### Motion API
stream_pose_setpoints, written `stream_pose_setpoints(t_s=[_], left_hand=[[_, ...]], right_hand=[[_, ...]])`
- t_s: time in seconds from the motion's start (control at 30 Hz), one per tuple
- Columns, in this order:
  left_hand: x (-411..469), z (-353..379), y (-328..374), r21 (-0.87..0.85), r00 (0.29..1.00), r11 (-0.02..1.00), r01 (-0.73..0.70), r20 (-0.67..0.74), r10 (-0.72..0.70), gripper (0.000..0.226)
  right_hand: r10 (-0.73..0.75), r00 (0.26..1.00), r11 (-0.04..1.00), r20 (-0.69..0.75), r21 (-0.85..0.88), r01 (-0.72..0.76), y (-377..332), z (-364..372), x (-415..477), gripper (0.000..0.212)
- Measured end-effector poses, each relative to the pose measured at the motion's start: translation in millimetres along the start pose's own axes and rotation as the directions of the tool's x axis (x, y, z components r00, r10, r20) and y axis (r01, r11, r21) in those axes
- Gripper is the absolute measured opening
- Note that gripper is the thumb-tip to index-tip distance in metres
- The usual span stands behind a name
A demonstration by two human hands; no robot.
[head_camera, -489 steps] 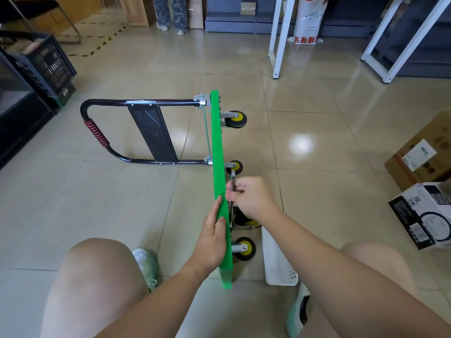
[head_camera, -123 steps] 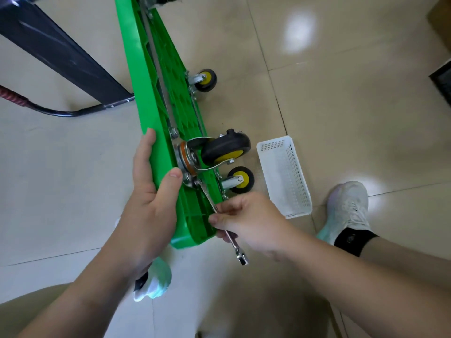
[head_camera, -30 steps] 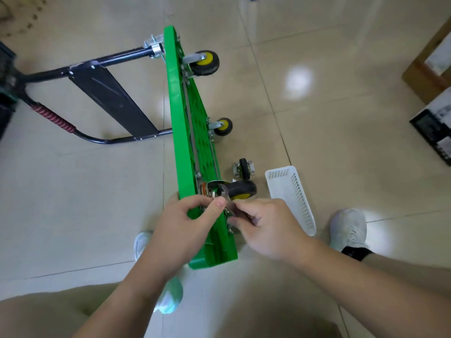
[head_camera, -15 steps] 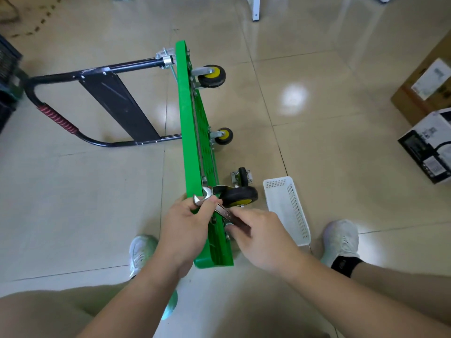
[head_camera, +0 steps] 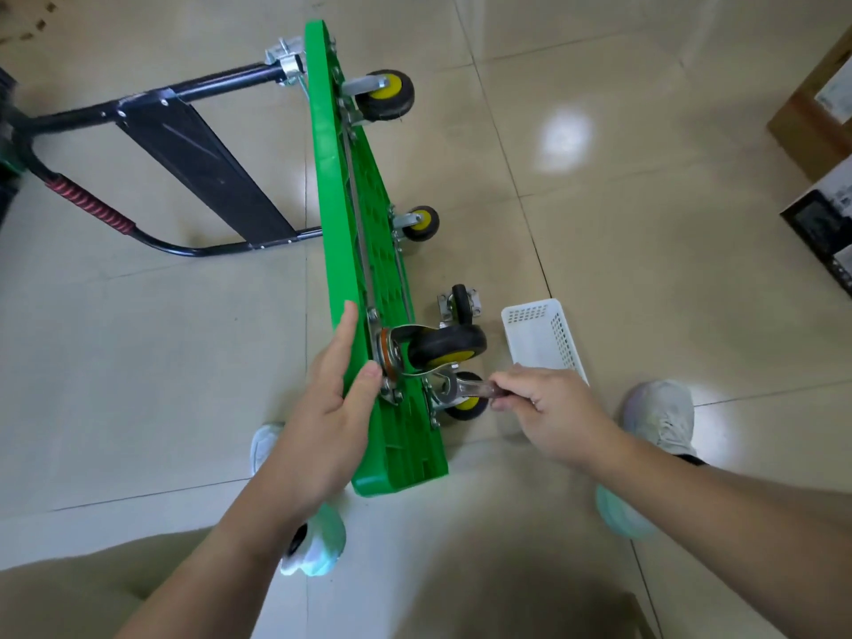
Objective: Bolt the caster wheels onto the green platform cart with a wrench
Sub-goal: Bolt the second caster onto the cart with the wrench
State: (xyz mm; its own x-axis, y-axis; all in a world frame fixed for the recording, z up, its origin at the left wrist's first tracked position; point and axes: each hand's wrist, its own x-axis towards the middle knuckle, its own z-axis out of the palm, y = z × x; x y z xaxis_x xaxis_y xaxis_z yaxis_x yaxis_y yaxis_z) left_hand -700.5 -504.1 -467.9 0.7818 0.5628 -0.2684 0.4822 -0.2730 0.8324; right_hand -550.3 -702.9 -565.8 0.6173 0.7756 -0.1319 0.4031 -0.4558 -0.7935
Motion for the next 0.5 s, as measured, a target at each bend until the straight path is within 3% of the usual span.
stream_pose_setpoints(t_s=[0.27, 0.5], left_hand=[[-0.9, 11.3, 1.9, -0.108, 0.997, 0.993, 0.051, -0.051, -0.056, 0.059], [1.0, 11.2, -8.8, -0.213, 0.998, 0.977, 0.032, -0.039, -0.041, 0.061]], right_hand=[[-0.14, 0.988, 0.987, 0.063, 0.085, 0.135, 37.9, 49.8, 29.9, 0.019], [-0.201, 0.979, 0.977, 0.019, 0.072, 0.199, 41.1, 75.9, 49.9, 0.027]])
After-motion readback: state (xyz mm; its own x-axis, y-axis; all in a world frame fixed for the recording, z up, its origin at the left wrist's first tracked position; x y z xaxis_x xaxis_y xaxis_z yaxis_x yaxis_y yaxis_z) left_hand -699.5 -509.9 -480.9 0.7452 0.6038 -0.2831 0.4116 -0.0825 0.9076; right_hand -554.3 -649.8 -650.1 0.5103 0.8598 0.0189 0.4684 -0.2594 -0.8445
